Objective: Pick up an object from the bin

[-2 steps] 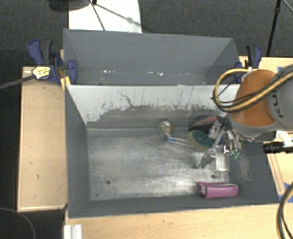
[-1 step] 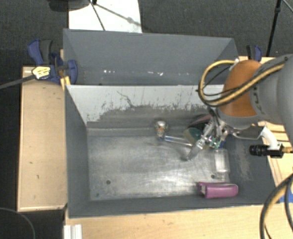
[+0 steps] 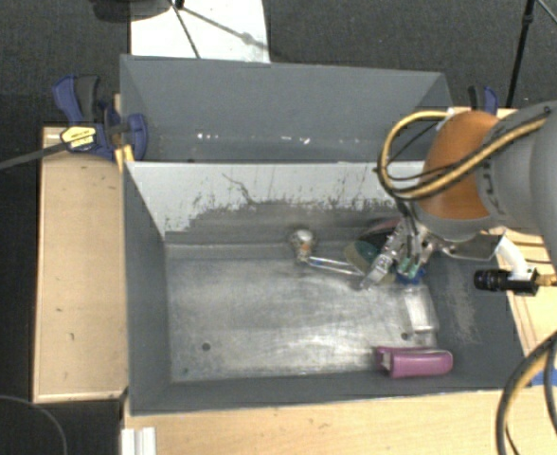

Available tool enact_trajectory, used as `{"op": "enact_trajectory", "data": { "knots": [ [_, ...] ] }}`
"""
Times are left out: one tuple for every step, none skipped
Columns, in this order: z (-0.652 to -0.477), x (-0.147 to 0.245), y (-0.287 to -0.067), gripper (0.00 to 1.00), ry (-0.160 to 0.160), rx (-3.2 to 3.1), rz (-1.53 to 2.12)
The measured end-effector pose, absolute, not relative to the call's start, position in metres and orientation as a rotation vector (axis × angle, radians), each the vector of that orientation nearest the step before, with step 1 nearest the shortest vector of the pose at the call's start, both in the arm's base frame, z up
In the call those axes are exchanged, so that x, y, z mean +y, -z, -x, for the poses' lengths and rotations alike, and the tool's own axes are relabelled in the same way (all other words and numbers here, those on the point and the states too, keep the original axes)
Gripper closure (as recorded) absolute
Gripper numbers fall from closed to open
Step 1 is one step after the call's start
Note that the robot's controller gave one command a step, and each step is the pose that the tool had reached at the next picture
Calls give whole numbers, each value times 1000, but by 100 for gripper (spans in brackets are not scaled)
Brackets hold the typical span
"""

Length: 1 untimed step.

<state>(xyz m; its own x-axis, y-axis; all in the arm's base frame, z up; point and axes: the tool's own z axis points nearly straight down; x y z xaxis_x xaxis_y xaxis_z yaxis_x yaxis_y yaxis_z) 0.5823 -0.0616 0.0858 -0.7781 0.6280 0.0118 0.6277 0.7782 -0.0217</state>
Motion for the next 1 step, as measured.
{"op": "enact_trajectory", "data": {
  "knots": [
    [-581, -62, -177, 100, 3, -2958, 1084]
  ]
}}
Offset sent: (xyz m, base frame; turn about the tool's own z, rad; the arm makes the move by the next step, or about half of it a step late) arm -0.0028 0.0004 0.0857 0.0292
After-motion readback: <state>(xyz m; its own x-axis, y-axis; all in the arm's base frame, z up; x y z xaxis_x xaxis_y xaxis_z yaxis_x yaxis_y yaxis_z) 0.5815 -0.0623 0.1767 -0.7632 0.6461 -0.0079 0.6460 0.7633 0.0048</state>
